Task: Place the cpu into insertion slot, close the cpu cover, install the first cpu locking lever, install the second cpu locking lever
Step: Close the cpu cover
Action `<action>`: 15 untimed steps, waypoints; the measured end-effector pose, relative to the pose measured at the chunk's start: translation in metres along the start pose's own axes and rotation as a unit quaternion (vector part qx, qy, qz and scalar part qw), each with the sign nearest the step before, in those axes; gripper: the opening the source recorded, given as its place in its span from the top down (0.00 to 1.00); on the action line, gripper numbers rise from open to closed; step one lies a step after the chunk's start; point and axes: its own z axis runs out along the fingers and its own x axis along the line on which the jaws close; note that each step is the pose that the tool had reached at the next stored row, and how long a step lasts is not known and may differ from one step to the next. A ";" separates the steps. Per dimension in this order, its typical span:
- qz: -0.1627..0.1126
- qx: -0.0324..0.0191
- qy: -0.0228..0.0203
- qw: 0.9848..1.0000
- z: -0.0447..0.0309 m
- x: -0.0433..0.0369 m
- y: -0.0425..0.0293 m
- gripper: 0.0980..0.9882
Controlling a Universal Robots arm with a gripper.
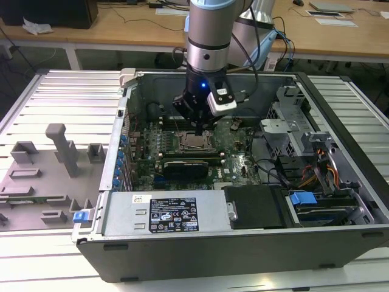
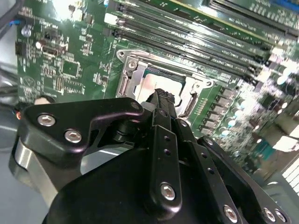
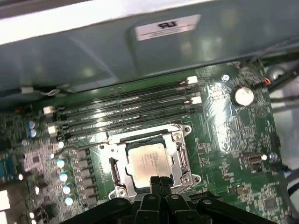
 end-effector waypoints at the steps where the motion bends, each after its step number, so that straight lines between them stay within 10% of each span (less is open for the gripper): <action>1: -0.015 0.000 0.000 1.000 0.0000 0.0000 0.0000 0.99; 15: -0.113 -0.004 -0.004 0.994 0.0043 0.0027 -0.0005 0.99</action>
